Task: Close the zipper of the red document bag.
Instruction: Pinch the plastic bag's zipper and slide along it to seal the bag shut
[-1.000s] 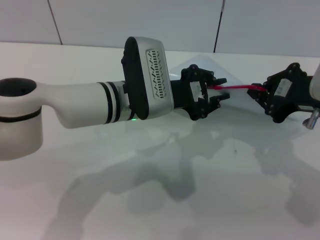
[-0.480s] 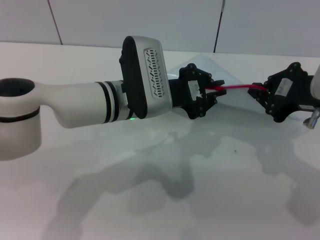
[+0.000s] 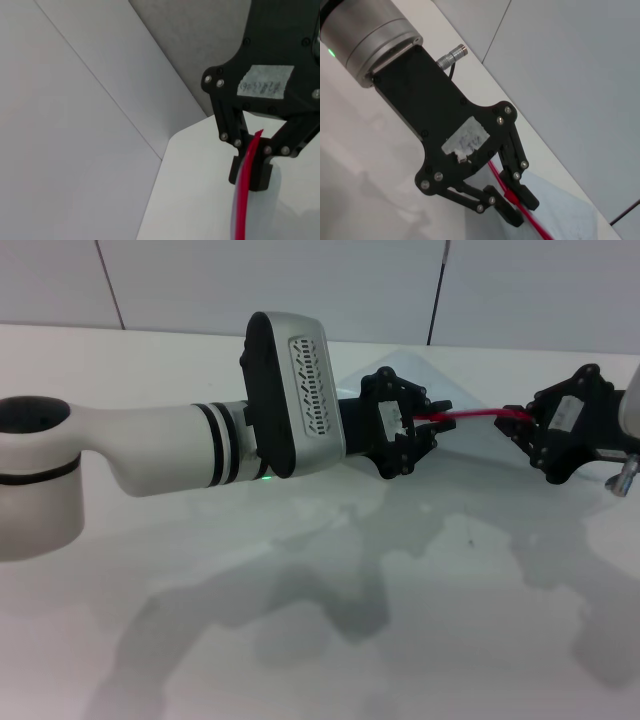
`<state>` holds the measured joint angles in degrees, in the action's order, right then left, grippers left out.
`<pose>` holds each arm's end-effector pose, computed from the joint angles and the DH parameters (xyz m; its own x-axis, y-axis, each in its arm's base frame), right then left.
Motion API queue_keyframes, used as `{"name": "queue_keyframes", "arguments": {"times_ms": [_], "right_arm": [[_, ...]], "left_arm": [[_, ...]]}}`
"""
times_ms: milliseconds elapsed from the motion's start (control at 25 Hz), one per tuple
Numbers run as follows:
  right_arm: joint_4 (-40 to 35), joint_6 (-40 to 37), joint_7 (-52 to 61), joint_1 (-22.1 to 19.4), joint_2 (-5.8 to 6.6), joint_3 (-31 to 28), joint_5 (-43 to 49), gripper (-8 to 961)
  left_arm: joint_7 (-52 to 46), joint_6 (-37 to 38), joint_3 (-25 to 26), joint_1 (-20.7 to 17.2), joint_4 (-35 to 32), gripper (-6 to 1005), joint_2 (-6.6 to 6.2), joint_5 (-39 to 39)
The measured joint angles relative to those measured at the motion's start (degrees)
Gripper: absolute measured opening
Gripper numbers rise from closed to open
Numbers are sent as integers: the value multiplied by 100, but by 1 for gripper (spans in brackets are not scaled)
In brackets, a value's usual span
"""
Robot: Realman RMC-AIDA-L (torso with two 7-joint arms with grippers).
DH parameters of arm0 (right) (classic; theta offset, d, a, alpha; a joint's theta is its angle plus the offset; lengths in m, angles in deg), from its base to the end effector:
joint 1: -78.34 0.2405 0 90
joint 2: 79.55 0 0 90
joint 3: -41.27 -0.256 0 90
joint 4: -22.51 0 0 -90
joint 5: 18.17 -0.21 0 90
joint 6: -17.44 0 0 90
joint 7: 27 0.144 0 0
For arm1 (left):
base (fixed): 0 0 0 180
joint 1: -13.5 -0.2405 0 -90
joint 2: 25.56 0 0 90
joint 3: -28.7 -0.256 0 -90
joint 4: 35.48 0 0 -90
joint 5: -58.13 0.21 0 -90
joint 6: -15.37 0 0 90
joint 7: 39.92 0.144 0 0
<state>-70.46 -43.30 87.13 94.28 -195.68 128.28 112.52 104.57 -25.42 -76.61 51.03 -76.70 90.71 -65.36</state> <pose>0.1657 0.3477 0.0260 0.9978 -0.0647 0.0132 -0.0446 -0.8067 -0.5892 -0.1449 0.3883 -0.0908 0.8887 -0.4190 0.1863 -0.2497 -0.7830 -0.5697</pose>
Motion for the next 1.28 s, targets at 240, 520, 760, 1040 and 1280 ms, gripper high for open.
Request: {"name": "queue_keyframes", "arguments": {"times_ms": [240, 520, 760, 1040, 1280], "right_arm": [[8, 0, 3, 6, 2, -3, 0, 23], [33, 25, 4, 6, 2, -9, 6, 21], [57, 49, -10, 6, 2, -22, 11, 19], [106, 56, -27, 6, 2, -58, 8, 18], [106, 56, -35, 12, 2, -81, 7, 16]], "left_arm": [[0, -6, -12, -2, 0, 141, 1, -8], [0, -30, 3, -17, 0, 140, 1, -32], [0, -32, -42, -17, 1, 128, 1, -36], [0, -31, -42, -21, 1, 110, 0, -36], [0, -34, -42, -24, 1, 95, 1, -36]]}}
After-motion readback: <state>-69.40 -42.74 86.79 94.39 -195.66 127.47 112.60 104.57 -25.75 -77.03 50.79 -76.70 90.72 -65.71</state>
